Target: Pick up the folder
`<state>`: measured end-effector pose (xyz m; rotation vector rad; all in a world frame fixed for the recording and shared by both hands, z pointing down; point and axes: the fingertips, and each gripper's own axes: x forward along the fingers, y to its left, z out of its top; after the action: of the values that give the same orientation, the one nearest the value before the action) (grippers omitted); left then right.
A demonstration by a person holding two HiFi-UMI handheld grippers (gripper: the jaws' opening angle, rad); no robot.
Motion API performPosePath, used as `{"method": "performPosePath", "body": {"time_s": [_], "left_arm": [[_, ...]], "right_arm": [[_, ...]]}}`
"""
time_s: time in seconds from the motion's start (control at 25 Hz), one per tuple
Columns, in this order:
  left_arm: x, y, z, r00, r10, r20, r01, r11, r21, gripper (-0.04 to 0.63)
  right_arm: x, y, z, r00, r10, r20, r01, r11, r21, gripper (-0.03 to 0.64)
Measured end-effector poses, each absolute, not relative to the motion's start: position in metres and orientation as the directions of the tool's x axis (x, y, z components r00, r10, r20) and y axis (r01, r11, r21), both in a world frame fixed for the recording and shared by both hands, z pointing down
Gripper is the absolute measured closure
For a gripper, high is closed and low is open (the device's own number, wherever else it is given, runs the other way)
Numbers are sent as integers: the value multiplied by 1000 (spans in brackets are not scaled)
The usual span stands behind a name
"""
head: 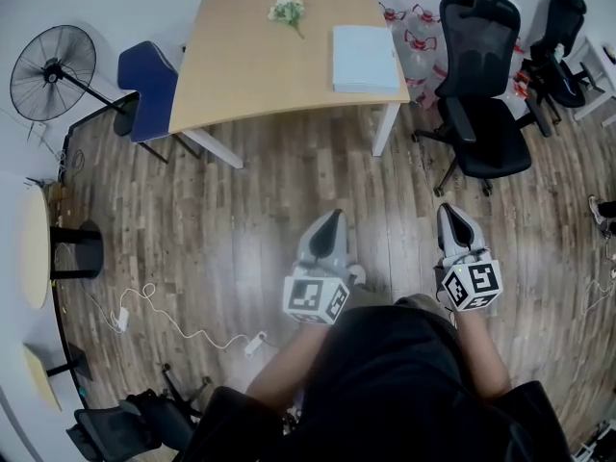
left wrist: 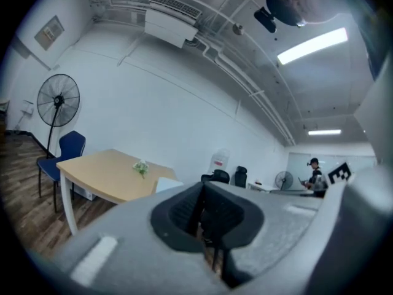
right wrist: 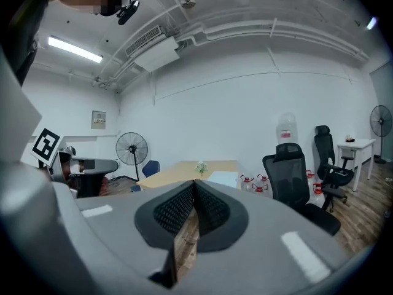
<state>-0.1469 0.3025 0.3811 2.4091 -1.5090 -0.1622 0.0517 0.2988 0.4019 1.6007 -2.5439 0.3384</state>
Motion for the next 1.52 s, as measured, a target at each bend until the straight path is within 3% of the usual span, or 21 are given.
{"method": "performPosePath", "body": {"time_s": [0.72,1.24,1.52], "left_arm": [[-164,193,402,384,-919,85,-891,-345,295,592],[-104,-59,419,337,-926,170,-923,-289,254,592],[-71,-167,447,300,-916,267,-940,-237,244,592]], "right_arm": [[29,180,435,-494,-833,248,-869,473,-143,615],[75,-64,464,-600,-758,257,-799,548,-249,615],[114,-173,492,-633,-695,340,-774,573,-270,615]]}}
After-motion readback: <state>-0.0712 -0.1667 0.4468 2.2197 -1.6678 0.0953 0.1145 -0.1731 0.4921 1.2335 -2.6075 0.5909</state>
